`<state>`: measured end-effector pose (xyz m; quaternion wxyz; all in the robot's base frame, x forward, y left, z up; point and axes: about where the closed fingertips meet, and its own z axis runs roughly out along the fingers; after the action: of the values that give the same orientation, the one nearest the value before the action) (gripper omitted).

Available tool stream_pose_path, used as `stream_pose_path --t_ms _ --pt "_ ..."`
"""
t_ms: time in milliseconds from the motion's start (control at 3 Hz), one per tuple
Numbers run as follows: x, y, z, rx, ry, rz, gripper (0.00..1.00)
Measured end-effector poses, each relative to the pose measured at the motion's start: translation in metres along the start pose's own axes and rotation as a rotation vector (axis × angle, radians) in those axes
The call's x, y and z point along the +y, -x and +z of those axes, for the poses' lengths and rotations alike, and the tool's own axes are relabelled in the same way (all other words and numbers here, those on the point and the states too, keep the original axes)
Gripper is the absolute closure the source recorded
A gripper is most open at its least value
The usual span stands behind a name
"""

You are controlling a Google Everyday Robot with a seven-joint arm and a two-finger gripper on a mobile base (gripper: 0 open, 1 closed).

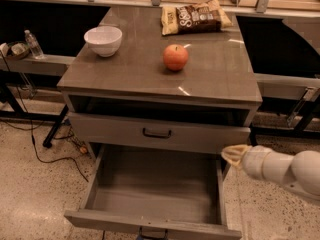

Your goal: Open middle drawer

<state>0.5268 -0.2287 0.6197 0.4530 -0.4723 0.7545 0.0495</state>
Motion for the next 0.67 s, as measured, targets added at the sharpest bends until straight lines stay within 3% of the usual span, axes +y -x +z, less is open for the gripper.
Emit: stream_pose_path --t_ms 333,667 --pt "-0.055 -0.007 -0.046 0.031 -0.117 -0.017 1.0" --pt "-0.092 -0.021 -0.082 0.177 -0.226 -0.088 1.0"
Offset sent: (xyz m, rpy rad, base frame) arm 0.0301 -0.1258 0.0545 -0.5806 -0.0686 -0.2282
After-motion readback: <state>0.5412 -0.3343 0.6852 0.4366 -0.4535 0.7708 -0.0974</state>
